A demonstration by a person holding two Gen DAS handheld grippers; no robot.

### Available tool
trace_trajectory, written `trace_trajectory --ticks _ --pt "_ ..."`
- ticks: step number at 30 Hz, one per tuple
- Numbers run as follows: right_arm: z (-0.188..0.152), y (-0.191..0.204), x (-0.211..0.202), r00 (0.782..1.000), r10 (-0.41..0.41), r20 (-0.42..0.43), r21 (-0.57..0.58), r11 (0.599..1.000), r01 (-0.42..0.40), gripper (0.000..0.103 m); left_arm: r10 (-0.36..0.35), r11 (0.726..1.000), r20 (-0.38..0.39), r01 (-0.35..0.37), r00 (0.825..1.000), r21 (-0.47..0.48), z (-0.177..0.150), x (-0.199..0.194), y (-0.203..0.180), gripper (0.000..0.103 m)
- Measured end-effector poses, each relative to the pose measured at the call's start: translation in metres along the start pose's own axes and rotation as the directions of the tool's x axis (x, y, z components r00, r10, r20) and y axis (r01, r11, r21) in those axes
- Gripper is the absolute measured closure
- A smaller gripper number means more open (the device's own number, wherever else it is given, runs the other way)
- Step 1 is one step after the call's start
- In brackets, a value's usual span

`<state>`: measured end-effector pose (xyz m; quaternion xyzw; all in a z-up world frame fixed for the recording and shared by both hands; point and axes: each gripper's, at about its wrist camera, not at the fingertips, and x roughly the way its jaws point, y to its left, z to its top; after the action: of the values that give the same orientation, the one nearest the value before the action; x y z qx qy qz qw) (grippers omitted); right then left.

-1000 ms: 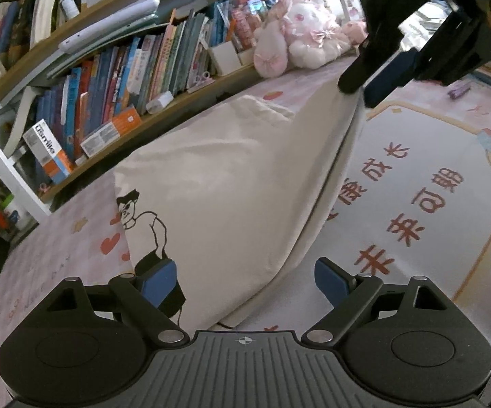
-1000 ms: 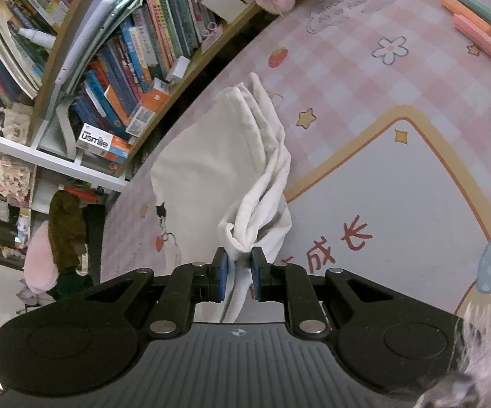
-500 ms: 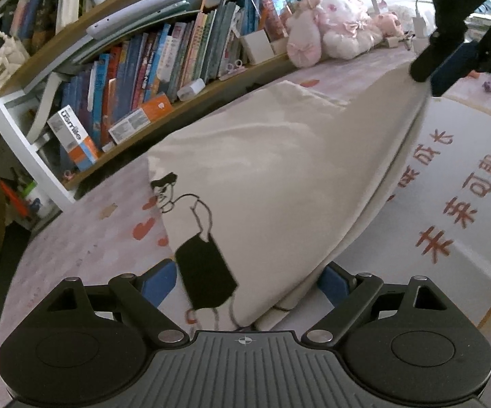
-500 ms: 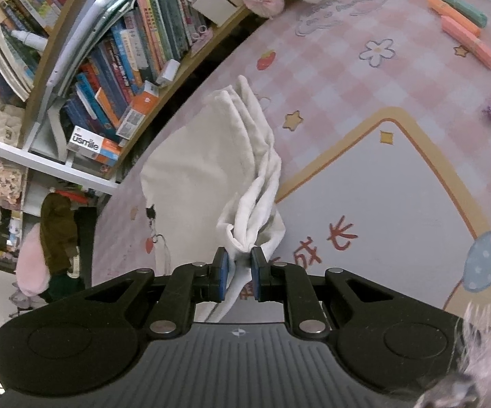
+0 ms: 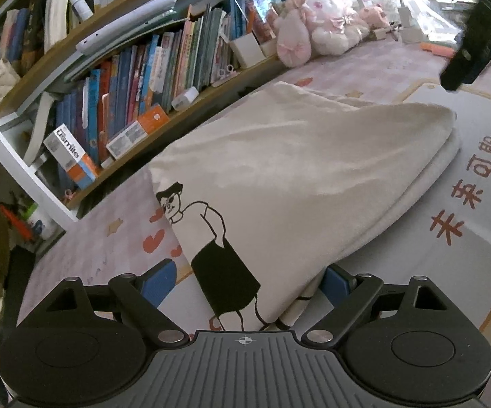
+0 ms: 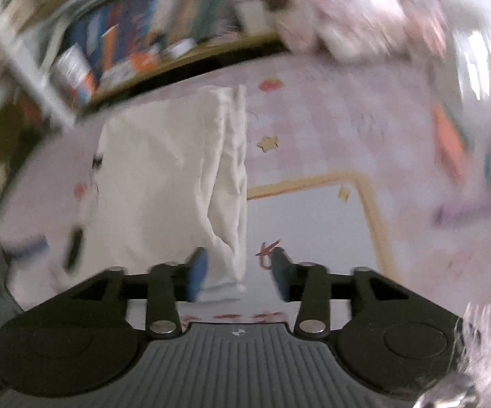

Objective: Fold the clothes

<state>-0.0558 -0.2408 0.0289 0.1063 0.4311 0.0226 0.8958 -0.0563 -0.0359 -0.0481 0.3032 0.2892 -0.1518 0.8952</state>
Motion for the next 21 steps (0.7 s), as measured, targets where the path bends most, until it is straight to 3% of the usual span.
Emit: trace_trajectory --ticks 3,7,9,13,21 --pt "-0.012 0.026 0.002 0.999 -0.032 0.026 -0.288 0.957 0.038 0.035 -0.011 1.000 0.010 0.011 1.000 -0.009 0.003 -0.001 0.005 0.012" --pt "-0.032 0.062 0.013 0.998 -0.012 0.062 -0.586 0.809 0.046 0.025 -0.032 0.999 0.019 0.032 0.999 -0.026 0.008 -0.001 0.013 0.012" --pt "-0.042 0.079 0.021 0.997 -0.002 0.078 -0.680 0.731 0.054 0.024 -0.042 0.999 0.023 0.043 0.999 -0.034 0.010 -0.001 0.017 0.012" --pt "-0.058 0.103 0.038 0.995 0.006 0.100 -0.793 0.604 0.076 0.024 -0.065 0.997 0.030 0.066 0.997 -0.048 0.014 0.000 0.024 0.012" --pt "-0.070 0.122 0.059 0.985 -0.028 0.170 -0.857 0.490 0.162 0.027 -0.118 0.989 0.042 0.121 0.992 -0.086 0.019 0.002 0.038 0.012"
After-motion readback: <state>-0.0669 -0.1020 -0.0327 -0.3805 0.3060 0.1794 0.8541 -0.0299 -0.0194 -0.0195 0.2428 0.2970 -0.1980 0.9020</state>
